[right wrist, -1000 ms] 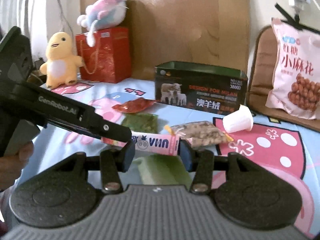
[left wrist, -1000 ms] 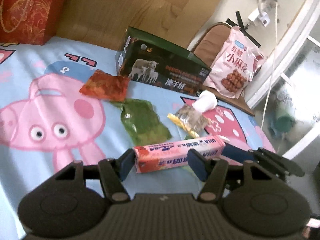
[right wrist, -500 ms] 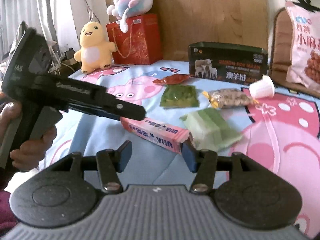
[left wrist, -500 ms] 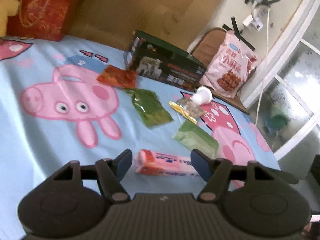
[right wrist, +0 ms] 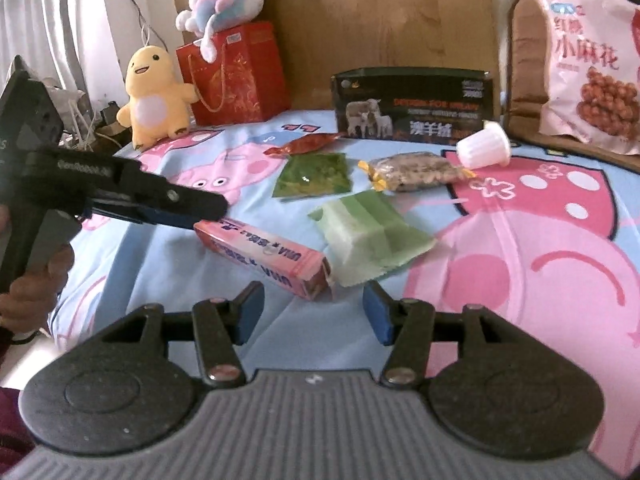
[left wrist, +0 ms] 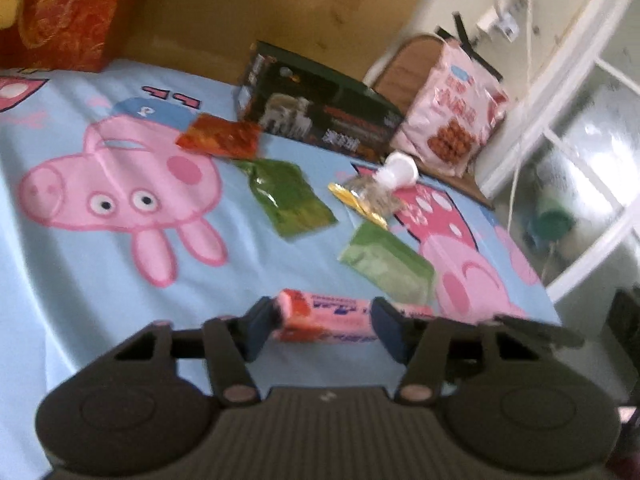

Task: Organize snacks
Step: 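Carry the pink candy stick with the left tool into the box and release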

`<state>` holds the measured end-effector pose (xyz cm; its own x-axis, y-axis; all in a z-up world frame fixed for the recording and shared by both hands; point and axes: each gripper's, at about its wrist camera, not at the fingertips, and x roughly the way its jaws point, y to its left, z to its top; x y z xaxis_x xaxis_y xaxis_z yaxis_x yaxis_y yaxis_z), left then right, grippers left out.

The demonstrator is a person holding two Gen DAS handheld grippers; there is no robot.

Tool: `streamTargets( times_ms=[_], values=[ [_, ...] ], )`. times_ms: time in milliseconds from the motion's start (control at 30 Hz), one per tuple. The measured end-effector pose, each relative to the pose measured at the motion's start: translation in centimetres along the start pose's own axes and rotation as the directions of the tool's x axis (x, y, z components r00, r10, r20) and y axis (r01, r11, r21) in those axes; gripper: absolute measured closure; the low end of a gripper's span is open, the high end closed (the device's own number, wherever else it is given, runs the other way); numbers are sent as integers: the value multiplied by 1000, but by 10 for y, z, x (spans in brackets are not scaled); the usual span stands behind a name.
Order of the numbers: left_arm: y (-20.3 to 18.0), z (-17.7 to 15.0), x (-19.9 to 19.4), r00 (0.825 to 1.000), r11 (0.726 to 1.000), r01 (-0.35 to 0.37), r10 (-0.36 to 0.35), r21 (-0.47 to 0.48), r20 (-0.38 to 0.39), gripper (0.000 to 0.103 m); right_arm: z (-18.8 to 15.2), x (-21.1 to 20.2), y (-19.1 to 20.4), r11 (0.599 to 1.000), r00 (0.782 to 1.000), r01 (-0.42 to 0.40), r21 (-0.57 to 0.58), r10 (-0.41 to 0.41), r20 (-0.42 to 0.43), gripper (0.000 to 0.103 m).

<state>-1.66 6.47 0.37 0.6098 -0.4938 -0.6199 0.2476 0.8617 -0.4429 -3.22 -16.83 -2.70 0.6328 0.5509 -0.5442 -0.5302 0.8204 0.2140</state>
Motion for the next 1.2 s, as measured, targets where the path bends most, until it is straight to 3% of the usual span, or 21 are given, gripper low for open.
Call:
streamTargets(
  times_ms=[33,100,300,400,500,700,833,1000,1100,1200],
  values=[
    [-2,-1,-2,1000,1000,0,0,11,-8,52,1,1,3,1000,1000,-9,-13,9,-4,61],
    [-2,0,-11,1000,1000,9,-9,10,-7,52,2,2,8,999,1000,19,-43,-19,-8,62],
    [-3,34,-33,997,998,67,-67,1,35,52,24,-16,1,999,998,-30,-23,31,47,71],
    [-18,72,-29,995,997,42,-46,59,84,52,50,-16,-4,998,995,-4,-57,10,102,71],
    [-34,113,-16,986,992,1,-22,124,167,52,82,-8,-12,994,982,73,-80,-58,180,71],
    [-28,208,56,979,992,-57,33,116,202,51,157,35,-50,977,943,195,-85,-163,290,70],
    [-5,245,109,984,996,-78,72,31,161,51,200,88,-80,965,948,241,-100,-213,235,70],
    [15,258,160,986,991,-136,135,4,98,50,221,151,-117,973,972,223,-66,-217,90,70],
    [19,256,175,989,991,-131,130,6,76,43,224,173,-129,975,976,218,-52,-216,39,64],
    [14,253,176,984,987,-155,150,41,97,39,222,176,-135,975,975,219,-27,-217,50,53]
  ],
)
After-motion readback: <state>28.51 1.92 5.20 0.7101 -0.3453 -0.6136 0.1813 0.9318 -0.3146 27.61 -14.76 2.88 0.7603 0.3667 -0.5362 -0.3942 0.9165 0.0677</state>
